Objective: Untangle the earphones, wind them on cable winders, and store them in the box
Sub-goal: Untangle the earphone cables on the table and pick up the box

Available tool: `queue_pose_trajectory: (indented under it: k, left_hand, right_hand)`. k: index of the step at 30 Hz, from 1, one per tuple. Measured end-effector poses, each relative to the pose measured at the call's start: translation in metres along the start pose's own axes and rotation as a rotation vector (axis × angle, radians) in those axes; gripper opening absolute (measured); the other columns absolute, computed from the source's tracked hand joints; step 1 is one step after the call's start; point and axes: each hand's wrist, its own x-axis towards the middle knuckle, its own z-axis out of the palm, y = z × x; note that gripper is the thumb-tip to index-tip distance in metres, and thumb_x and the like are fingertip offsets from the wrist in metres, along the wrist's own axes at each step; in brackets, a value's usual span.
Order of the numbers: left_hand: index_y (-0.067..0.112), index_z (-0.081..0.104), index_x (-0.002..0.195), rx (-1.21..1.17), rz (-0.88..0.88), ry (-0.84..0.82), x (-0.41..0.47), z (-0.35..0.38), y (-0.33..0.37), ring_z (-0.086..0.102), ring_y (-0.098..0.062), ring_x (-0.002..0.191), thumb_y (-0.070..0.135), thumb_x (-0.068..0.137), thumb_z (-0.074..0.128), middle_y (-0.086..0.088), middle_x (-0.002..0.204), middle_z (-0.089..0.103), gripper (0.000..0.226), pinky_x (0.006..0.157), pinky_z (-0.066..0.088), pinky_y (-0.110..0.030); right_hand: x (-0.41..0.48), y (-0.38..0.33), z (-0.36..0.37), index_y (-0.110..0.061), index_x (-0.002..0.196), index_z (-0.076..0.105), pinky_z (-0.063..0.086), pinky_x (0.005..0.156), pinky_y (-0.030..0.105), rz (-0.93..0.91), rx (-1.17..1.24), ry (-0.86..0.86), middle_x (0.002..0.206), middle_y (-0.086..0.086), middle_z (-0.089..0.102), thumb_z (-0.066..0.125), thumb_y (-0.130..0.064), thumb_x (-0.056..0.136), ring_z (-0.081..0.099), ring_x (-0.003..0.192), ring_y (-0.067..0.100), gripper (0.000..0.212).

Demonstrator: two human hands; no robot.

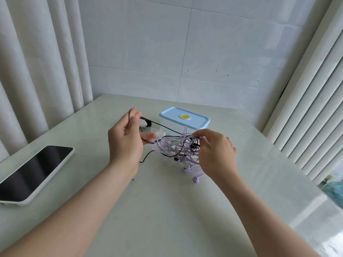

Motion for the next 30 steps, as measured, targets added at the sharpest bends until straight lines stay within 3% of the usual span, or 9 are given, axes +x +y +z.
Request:
queue_pose_trajectory:
  k: [4, 9, 13, 16, 20, 21, 23, 26, 30]
  left_hand:
    - [0.030, 0.056, 0.144, 0.384, 0.172, 0.110, 0.000, -0.004, -0.003, 0.076, -0.009, 0.065, 0.010, 0.103, 0.050, 0.042, 0.111, 0.055, 0.046, 0.072, 0.065, -0.044]
    - [0.027, 0.053, 0.109, 0.726, 0.202, 0.036, -0.002, -0.009, -0.012, 0.067, -0.020, 0.097, 0.010, 0.085, 0.069, 0.016, 0.110, 0.060, 0.034, 0.080, 0.051, -0.036]
    - [0.019, 0.036, 0.104, 0.840, 0.242, -0.083, -0.012, -0.005, -0.012, 0.060, -0.023, 0.088, 0.033, 0.074, 0.092, 0.007, 0.090, 0.059, 0.065, 0.075, 0.049, -0.040]
    - [0.022, 0.030, 0.111, 0.893, 0.366, -0.125, -0.017, -0.001, -0.011, 0.061, -0.026, 0.094, 0.043, 0.067, 0.095, 0.005, 0.104, 0.057, 0.081, 0.076, 0.052, -0.044]
    - [0.016, 0.024, 0.156, 1.029, 0.601, -0.201, -0.018, 0.002, -0.014, 0.047, -0.031, 0.132, 0.047, 0.061, 0.096, -0.007, 0.145, 0.038, 0.123, 0.104, 0.045, -0.047]
    - [0.018, 0.026, 0.160, 1.081, 0.658, -0.222, -0.018, 0.002, -0.013, 0.041, -0.032, 0.139, 0.048, 0.064, 0.095, -0.008, 0.153, 0.035, 0.121, 0.109, 0.039, -0.048]
    - [0.026, 0.050, 0.150, 1.151, 0.790, -0.283, -0.018, 0.004, -0.014, 0.034, -0.033, 0.147, 0.044, 0.075, 0.090, -0.006, 0.158, 0.038, 0.087, 0.113, 0.031, -0.052]
    - [0.028, 0.076, 0.115, 1.070, 0.904, -0.420, -0.016, 0.005, -0.022, 0.051, -0.026, 0.136, 0.034, 0.091, 0.070, 0.002, 0.136, 0.064, 0.026, 0.107, 0.036, -0.047]
    - [0.025, 0.077, 0.101, 0.931, 0.784, -0.570, -0.014, 0.005, -0.023, 0.066, -0.017, 0.097, 0.038, 0.097, 0.060, 0.012, 0.101, 0.073, 0.022, 0.088, 0.049, -0.041]
  right_hand:
    - [-0.002, -0.002, -0.002, -0.037, 0.117, 0.066, 0.022, 0.087, 0.037, 0.095, 0.048, 0.111, 0.107, -0.001, 0.061, 0.041, -0.007, 0.100, 0.044, 0.105, 0.026, 0.043]
    - [-0.006, -0.006, -0.003, -0.035, 0.102, 0.058, 0.030, 0.088, 0.040, -0.017, 0.146, 0.154, 0.101, -0.001, 0.052, 0.039, 0.002, 0.096, 0.045, 0.102, 0.027, 0.043]
    - [-0.009, -0.008, 0.001, -0.030, 0.099, 0.060, 0.035, 0.089, 0.040, -0.130, 0.137, 0.140, 0.097, -0.002, 0.050, 0.037, 0.008, 0.090, 0.046, 0.101, 0.028, 0.045]
    - [-0.011, -0.007, 0.004, -0.029, 0.098, 0.061, 0.033, 0.088, 0.039, -0.181, 0.106, 0.141, 0.098, 0.000, 0.051, 0.034, 0.001, 0.088, 0.044, 0.100, 0.028, 0.042]
    - [-0.012, -0.008, 0.003, -0.029, 0.097, 0.063, 0.037, 0.089, 0.041, -0.180, 0.113, 0.139, 0.093, -0.004, 0.048, 0.025, -0.011, 0.079, 0.046, 0.098, 0.028, 0.045]
    - [-0.012, -0.008, 0.002, -0.029, 0.096, 0.062, 0.039, 0.090, 0.043, -0.183, 0.123, 0.130, 0.092, -0.007, 0.046, 0.025, -0.012, 0.078, 0.047, 0.098, 0.028, 0.045]
    - [-0.014, -0.011, 0.001, -0.033, 0.093, 0.059, 0.042, 0.090, 0.043, -0.201, 0.148, 0.101, 0.091, -0.013, 0.045, 0.024, -0.012, 0.079, 0.048, 0.098, 0.027, 0.042]
    - [-0.016, -0.015, 0.000, -0.039, 0.089, 0.052, 0.044, 0.086, 0.042, -0.268, 0.183, 0.080, 0.093, -0.014, 0.047, 0.028, -0.011, 0.083, 0.050, 0.094, 0.025, 0.038]
    - [-0.016, -0.014, 0.001, -0.042, 0.087, 0.051, 0.047, 0.087, 0.048, -0.330, 0.217, 0.094, 0.095, -0.009, 0.052, 0.033, -0.005, 0.082, 0.052, 0.092, 0.024, 0.042]
